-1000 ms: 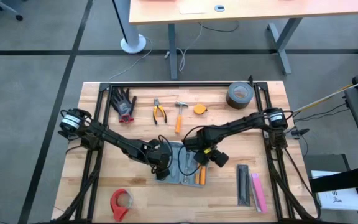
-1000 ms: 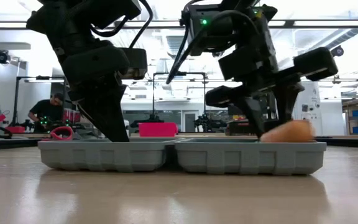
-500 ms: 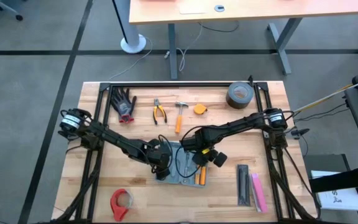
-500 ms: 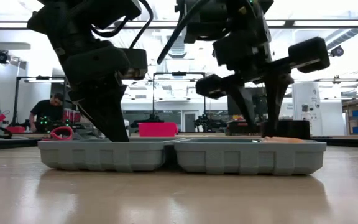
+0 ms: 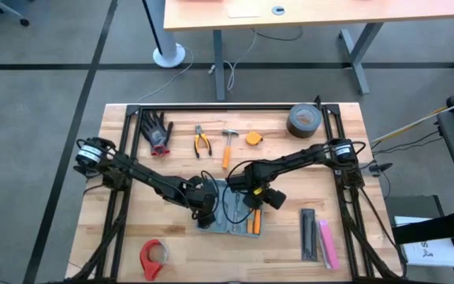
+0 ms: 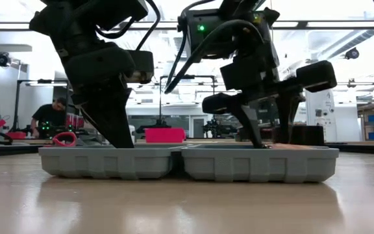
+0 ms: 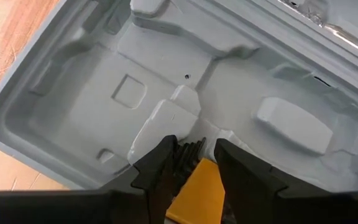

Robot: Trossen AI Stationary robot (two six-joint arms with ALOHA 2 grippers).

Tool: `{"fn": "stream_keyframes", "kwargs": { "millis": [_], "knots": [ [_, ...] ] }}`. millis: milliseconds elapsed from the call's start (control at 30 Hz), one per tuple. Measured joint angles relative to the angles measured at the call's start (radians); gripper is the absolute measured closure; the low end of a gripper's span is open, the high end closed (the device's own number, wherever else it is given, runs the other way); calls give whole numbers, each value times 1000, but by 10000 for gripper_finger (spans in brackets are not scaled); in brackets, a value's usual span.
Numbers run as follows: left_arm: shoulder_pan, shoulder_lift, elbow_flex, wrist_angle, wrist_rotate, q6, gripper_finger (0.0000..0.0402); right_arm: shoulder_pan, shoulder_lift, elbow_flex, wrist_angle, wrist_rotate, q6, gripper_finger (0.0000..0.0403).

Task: Prefit tool cases
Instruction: Remove the nut driver from the gray tool box

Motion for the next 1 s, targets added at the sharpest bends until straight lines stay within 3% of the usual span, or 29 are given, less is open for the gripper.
{"fn": "stream_keyframes", "kwargs": {
  "millis": [633,1000],
  "knots": [
    [1,0,0,-2,8,0,274,-6,3,14,-25,-22,20,294],
    [4,0,0,-3,10,0,276,15,3,81,-74,-28,43,258]
  ]
}}
